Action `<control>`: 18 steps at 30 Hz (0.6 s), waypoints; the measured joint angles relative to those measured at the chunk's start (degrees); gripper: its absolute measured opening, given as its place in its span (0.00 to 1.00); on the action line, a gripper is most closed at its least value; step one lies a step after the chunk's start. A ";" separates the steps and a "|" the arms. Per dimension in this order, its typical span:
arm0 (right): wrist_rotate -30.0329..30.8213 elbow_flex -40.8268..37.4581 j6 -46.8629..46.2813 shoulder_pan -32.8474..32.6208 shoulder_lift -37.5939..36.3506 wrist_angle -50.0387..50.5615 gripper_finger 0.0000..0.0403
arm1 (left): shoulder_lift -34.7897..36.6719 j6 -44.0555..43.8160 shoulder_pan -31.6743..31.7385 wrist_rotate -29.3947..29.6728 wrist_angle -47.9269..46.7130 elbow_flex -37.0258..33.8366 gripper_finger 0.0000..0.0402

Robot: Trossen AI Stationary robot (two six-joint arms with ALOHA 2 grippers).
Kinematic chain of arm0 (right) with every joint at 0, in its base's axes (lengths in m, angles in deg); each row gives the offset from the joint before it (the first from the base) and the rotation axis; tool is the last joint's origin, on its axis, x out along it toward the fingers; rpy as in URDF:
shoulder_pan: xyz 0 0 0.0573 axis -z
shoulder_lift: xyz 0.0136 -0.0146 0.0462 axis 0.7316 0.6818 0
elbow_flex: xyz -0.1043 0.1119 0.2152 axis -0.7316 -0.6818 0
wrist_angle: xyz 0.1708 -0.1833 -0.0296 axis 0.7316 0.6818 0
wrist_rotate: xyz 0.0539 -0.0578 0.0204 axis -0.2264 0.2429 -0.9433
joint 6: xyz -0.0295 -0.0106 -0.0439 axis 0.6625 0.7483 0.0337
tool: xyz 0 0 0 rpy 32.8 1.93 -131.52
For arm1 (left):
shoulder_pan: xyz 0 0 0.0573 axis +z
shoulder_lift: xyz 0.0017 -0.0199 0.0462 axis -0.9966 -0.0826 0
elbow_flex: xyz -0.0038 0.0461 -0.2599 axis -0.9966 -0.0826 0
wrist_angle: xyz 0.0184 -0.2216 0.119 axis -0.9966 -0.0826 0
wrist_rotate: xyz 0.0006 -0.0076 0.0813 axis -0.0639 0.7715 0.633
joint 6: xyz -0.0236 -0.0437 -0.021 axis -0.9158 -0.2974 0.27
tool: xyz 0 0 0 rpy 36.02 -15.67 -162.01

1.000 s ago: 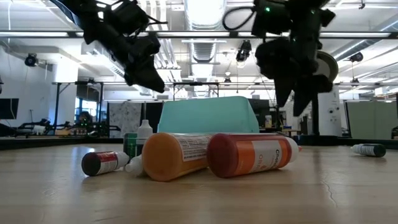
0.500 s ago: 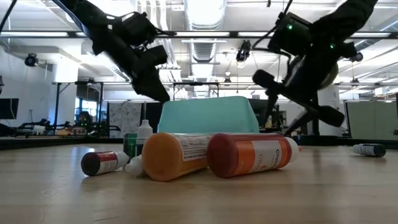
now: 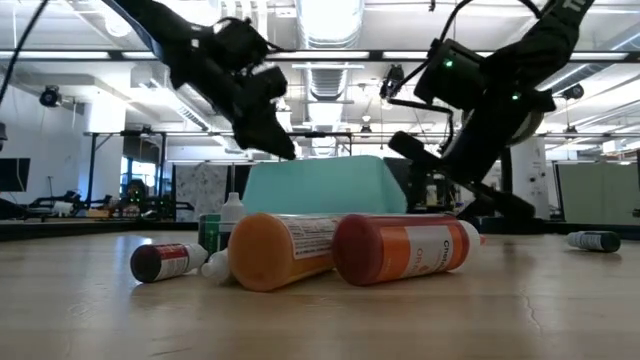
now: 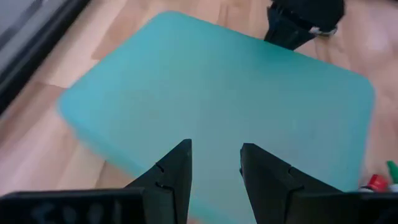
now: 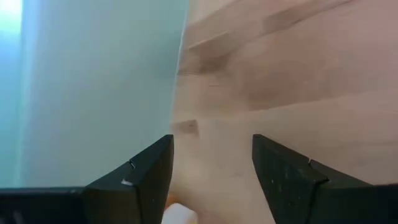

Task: Pick & Place food coloring
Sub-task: Prepare the green bin

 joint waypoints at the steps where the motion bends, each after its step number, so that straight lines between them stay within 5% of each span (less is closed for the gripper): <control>1: 0.12 0.49 0.22 0.00 0.46 -0.02 0.52 | -1.01 -0.33 0.00 -0.02 -0.35 0.11 0.27; 18: 7.42 7.27 14.30 0.89 1.49 -0.51 0.52 | -4.08 -0.93 0.17 3.60 -8.69 0.68 0.27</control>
